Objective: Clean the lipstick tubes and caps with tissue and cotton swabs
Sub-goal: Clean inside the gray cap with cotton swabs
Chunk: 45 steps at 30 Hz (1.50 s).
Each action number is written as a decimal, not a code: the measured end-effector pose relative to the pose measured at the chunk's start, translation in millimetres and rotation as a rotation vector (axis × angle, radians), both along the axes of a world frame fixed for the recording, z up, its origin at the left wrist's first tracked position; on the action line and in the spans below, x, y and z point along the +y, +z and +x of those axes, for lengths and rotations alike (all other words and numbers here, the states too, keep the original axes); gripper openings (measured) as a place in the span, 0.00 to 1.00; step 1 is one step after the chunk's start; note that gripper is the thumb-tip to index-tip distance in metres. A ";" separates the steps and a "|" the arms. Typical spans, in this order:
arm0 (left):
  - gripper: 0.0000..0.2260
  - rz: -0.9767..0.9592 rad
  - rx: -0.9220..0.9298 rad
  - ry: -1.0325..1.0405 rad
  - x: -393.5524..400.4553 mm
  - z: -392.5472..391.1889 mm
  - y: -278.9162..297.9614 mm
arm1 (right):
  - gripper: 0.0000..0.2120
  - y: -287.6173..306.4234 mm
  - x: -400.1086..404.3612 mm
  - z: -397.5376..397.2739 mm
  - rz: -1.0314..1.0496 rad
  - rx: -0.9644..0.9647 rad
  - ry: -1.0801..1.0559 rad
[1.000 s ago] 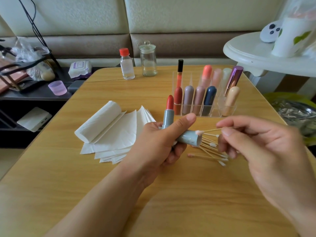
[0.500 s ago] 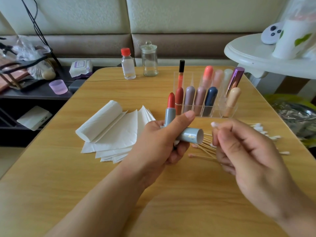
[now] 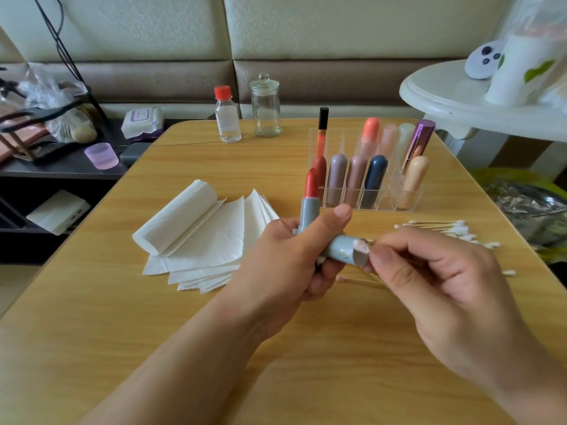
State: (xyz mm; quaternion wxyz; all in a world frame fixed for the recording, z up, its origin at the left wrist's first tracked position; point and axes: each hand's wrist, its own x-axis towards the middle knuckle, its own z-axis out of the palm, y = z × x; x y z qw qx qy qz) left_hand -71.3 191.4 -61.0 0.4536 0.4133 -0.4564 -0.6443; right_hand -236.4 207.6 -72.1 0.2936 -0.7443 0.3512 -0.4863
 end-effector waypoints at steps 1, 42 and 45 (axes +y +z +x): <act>0.18 0.002 0.002 0.000 0.1 -0.1 0.0 | 0.10 0.3 0.2 -1.1 0.000 0.005 -0.008; 0.14 0.126 0.668 -0.412 -3.0 3.6 -9.9 | 0.08 9.4 9.7 8.6 -0.175 -0.133 0.029; 0.20 0.108 0.575 -0.391 -5.0 5.3 -10.3 | 0.07 7.3 8.4 8.4 -0.189 -0.108 -0.018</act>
